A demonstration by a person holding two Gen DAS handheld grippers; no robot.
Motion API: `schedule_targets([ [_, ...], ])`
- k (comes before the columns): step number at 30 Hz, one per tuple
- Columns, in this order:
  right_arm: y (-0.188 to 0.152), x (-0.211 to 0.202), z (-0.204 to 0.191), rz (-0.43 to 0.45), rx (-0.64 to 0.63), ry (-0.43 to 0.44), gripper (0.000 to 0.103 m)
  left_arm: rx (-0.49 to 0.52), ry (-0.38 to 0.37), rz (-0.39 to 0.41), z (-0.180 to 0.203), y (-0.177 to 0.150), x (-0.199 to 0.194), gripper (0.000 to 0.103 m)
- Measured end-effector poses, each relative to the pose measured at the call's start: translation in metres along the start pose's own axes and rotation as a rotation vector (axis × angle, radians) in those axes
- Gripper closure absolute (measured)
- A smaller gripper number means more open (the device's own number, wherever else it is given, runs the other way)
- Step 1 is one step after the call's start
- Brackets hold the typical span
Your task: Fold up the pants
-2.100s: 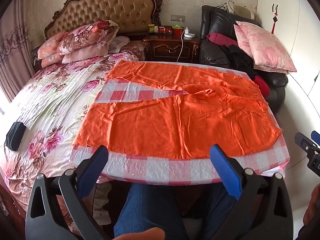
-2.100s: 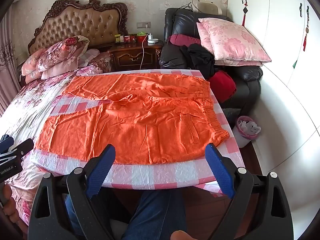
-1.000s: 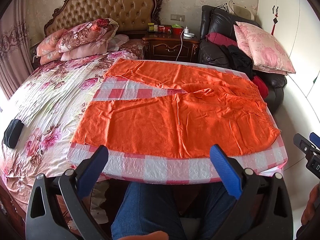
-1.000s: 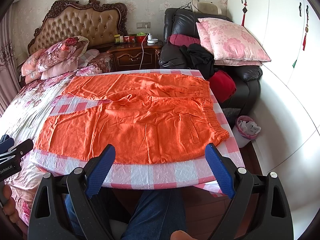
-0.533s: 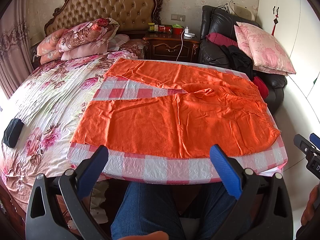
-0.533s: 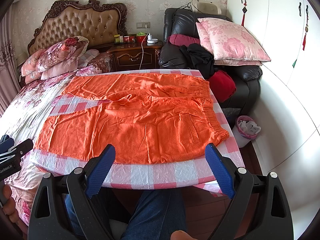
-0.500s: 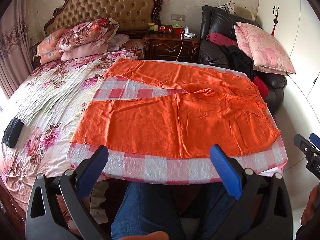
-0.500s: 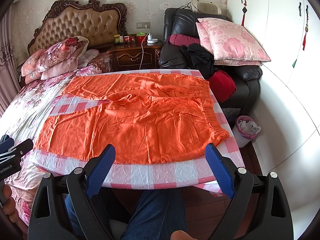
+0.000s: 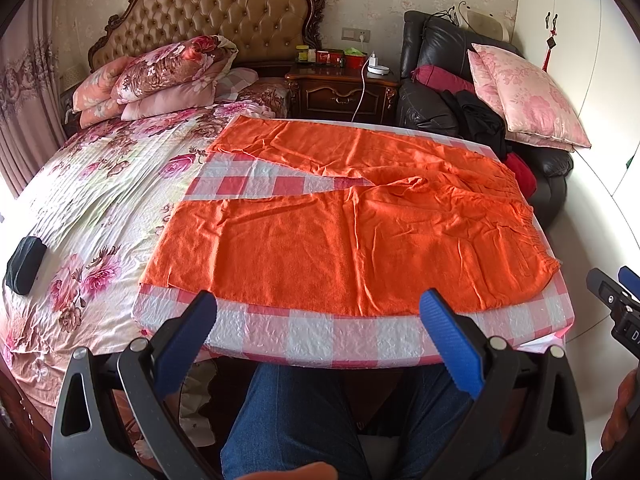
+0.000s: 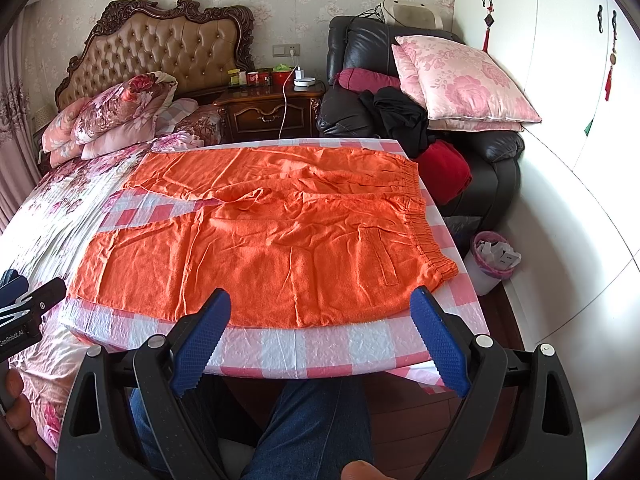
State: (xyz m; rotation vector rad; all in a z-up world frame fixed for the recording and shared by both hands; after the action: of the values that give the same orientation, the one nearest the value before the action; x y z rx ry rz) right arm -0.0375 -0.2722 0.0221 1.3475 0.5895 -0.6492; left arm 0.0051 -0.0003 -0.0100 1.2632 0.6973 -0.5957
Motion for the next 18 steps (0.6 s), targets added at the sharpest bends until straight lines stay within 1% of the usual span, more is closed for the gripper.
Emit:
schedule_targets([
  [18, -0.0007, 0.0008, 0.0, -0.001, 0.0, 0.0, 0.015, -0.001, -0.002, -0.001, -0.0011, -0.0005, -0.0014, 0.002],
])
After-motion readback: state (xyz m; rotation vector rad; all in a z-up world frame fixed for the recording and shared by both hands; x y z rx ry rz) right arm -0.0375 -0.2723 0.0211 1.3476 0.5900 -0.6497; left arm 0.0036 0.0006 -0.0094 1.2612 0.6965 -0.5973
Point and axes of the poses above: each gripper's, at about its wrist camera, not at the fingertips, and x roughly the way its jaws point, z to its right, y to its top, the point moved 1 cm from there along x, roughly the way its jaws point, and after that the axes turned 13 degrees about -x, right-handed, at the moved point
